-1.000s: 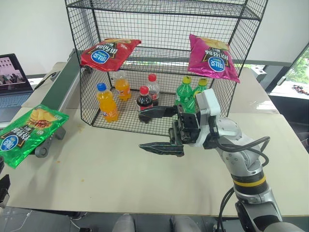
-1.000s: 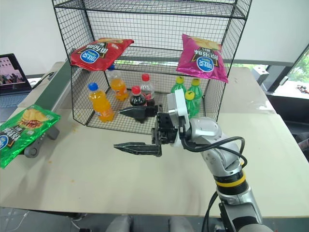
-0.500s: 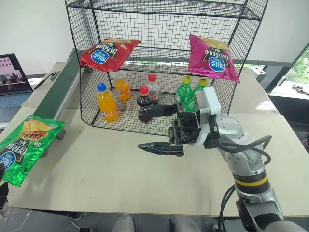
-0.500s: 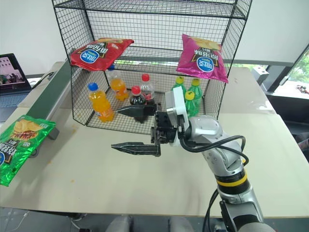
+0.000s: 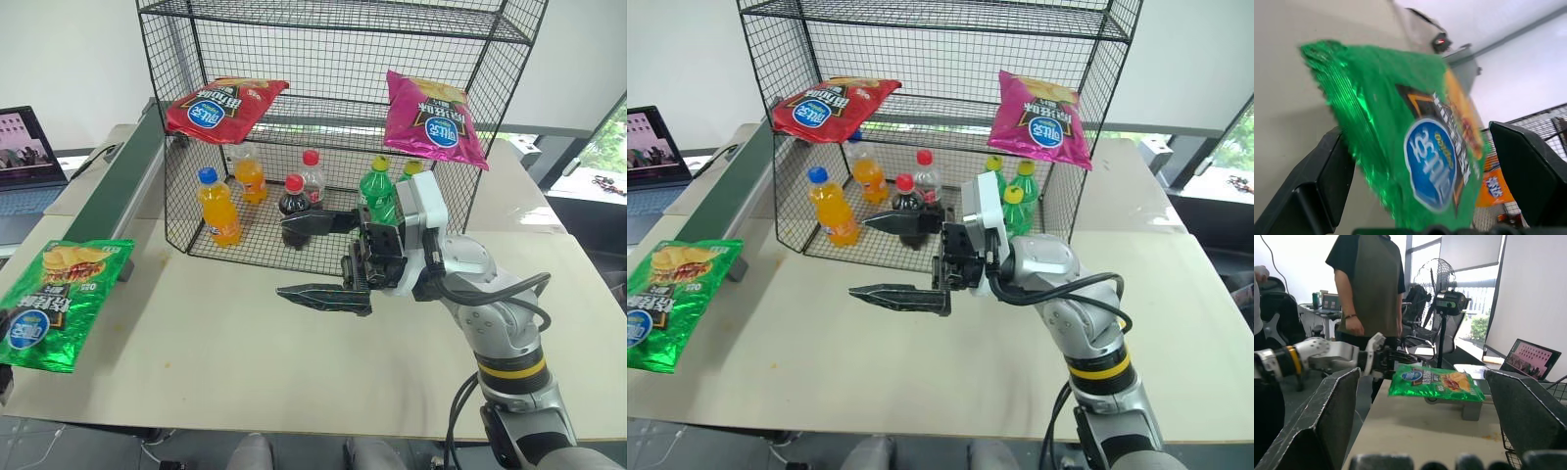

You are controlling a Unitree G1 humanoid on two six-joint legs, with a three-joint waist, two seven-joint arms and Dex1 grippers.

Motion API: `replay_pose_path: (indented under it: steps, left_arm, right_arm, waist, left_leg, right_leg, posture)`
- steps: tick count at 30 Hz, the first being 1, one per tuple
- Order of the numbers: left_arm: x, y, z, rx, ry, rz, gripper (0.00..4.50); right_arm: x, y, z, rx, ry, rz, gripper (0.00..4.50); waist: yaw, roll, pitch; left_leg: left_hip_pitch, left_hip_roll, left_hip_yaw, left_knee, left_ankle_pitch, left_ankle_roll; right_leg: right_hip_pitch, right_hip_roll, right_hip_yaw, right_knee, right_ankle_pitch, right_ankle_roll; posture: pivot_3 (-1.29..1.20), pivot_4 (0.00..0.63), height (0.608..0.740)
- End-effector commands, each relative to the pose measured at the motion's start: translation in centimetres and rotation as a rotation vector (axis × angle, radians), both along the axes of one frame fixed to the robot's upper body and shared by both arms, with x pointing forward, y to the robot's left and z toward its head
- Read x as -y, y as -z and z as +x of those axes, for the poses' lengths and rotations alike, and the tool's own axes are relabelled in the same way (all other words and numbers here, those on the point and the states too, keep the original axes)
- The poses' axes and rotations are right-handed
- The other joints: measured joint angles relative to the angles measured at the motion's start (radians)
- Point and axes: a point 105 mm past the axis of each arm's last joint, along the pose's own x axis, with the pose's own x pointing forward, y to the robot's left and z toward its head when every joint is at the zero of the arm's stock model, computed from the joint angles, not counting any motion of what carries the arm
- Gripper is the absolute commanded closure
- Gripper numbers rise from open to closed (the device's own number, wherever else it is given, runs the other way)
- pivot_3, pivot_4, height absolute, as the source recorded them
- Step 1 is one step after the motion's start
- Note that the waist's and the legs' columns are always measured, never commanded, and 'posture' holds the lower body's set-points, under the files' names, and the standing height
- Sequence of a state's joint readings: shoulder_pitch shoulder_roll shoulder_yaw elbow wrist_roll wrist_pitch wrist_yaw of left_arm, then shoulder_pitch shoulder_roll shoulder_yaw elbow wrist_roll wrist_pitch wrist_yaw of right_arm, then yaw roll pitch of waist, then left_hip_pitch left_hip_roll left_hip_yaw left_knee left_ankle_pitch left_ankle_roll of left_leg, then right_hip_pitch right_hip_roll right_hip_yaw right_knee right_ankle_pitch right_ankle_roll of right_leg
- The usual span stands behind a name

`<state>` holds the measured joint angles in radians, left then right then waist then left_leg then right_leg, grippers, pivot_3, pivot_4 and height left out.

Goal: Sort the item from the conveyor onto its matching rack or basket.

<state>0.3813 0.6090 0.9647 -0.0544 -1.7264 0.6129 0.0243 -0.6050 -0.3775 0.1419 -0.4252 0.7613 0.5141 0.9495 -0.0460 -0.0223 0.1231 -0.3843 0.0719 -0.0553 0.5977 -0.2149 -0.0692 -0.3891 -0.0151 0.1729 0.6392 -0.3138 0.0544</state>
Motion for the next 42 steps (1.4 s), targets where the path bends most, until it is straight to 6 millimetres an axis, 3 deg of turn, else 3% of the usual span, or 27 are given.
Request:
replay_pose_path:
  steps: [1,6,8,11,12,15,17,19,24,31,35,39,42]
  left_arm:
    - [-0.2,0.0,0.1,-0.004,0.031,0.018,1.68]
    - [-0.3,0.3,-0.1,0.004,0.041,0.014,3.88]
    - [-0.3,-0.6,-0.3,0.040,0.046,0.025,4.44]
    - [0.5,-3.7,-0.2,0.110,0.074,0.077,4.44]
    - [1.4,-5.5,0.1,0.161,0.111,0.099,4.44]
    - [4.9,-10.5,0.8,0.299,0.240,0.171,4.44]
    - [6.9,-12.7,1.3,0.372,0.303,0.220,4.44]
    - [10.9,-15.2,2.7,0.477,0.438,0.288,4.44]
    - [18.1,-18.8,5.4,0.675,0.711,0.290,4.44]
    - [24.0,-22.6,9.6,0.810,1.087,0.121,4.44]
    - [26.5,-24.7,12.6,0.849,1.260,-0.056,4.44]
    - [31.5,-25.8,17.0,0.840,1.336,-0.118,4.44]
    - [33.7,-26.3,19.6,0.844,1.321,-0.153,4.44]
  right_arm:
    - [0.1,-1.1,-0.6,0.045,-0.009,0.021,0.00]
    - [0.0,-1.0,-0.4,0.049,0.008,0.026,0.00]
    - [0.0,-1.0,-0.2,0.050,0.020,0.027,0.00]
    - [0.4,-0.8,0.3,0.045,0.058,0.031,0.00]
    - [0.6,-0.7,0.6,0.043,0.078,0.033,0.00]
    - [1.2,-0.9,1.8,0.016,0.174,0.066,0.00]
    - [1.6,-1.1,2.5,0.007,0.225,0.088,0.00]
    - [2.1,-1.4,3.2,0.022,0.296,0.109,0.00]
    - [3.6,-2.3,3.8,0.071,0.459,0.173,0.00]
    - [7.3,-3.9,3.1,0.169,0.766,0.247,0.00]
    - [8.1,-4.2,2.2,0.216,0.871,0.254,0.00]
    - [8.8,-3.6,1.7,0.197,0.978,0.267,0.00]
    - [8.9,-3.3,1.3,0.186,1.018,0.273,0.00]
  waist:
    - [-0.008,0.000,0.000]
    - [-0.015,-0.001,0.000]
    - [-0.016,0.000,0.000]
    - [-0.019,-0.004,0.000]
    - [-0.019,-0.004,0.000]
    - [-0.007,-0.007,0.001]
    - [0.003,-0.007,0.001]
    - [0.008,-0.005,0.003]
    - [0.019,-0.006,0.003]
    - [0.027,-0.004,0.003]
    - [0.030,-0.004,0.003]
    - [0.037,-0.005,0.004]
    - [0.036,-0.004,0.004]
  left_leg:
    - [0.000,0.000,0.001,-0.001,0.000,0.000]
    - [0.000,0.000,-0.001,-0.007,0.000,0.000]
    - [0.000,0.000,-0.001,-0.006,0.000,0.000]
    - [0.000,0.000,-0.001,-0.006,0.000,-0.001]
    - [0.000,0.000,-0.001,-0.006,0.000,-0.001]
    - [0.000,0.000,-0.001,-0.006,0.001,-0.001]
    - [0.001,0.000,-0.002,-0.005,0.001,-0.002]
    - [0.001,0.000,-0.001,-0.005,0.002,-0.004]
    - [0.000,0.000,-0.002,-0.005,0.004,-0.006]
    - [-0.001,-0.001,-0.002,-0.005,0.004,-0.005]
    - [-0.001,-0.002,-0.003,-0.005,0.005,-0.004]
    - [-0.002,-0.003,-0.004,-0.005,0.005,-0.004]
    - [-0.004,-0.005,-0.005,-0.004,0.006,-0.004]
  right_leg:
    - [0.001,0.000,0.000,0.000,0.000,0.000]
    - [0.000,0.000,-0.001,0.002,-0.001,-0.002]
    - [0.001,0.000,-0.001,0.002,-0.001,-0.002]
    - [0.001,0.000,-0.001,0.002,-0.001,-0.002]
    - [0.001,0.000,-0.001,0.003,-0.001,-0.002]
    - [0.001,-0.001,-0.001,0.002,-0.001,-0.002]
    - [0.001,-0.001,-0.002,0.002,-0.001,-0.002]
    - [0.001,-0.001,-0.002,0.001,0.000,-0.001]
    - [0.003,-0.001,-0.003,0.002,0.001,0.000]
    - [0.002,-0.001,-0.003,0.002,0.002,0.000]
    - [0.002,-0.001,-0.004,0.003,0.003,0.001]
    - [0.003,-0.001,-0.004,0.002,0.003,0.001]
    - [0.002,-0.001,-0.004,-0.001,0.004,0.002]
  posture:
    - [0.00,0.150,0.740]
    - [0.00,0.150,0.740]
    - [0.00,0.150,0.740]
    - [0.00,0.150,0.740]
    - [0.00,0.150,0.740]
    - [0.00,0.150,0.740]
    - [0.00,0.150,0.740]
    - [0.00,0.150,0.740]
    - [0.00,0.150,0.740]
    - [0.00,0.150,0.740]
    - [0.00,0.150,0.740]
    - [0.00,0.150,0.740]
    - [0.00,0.150,0.740]
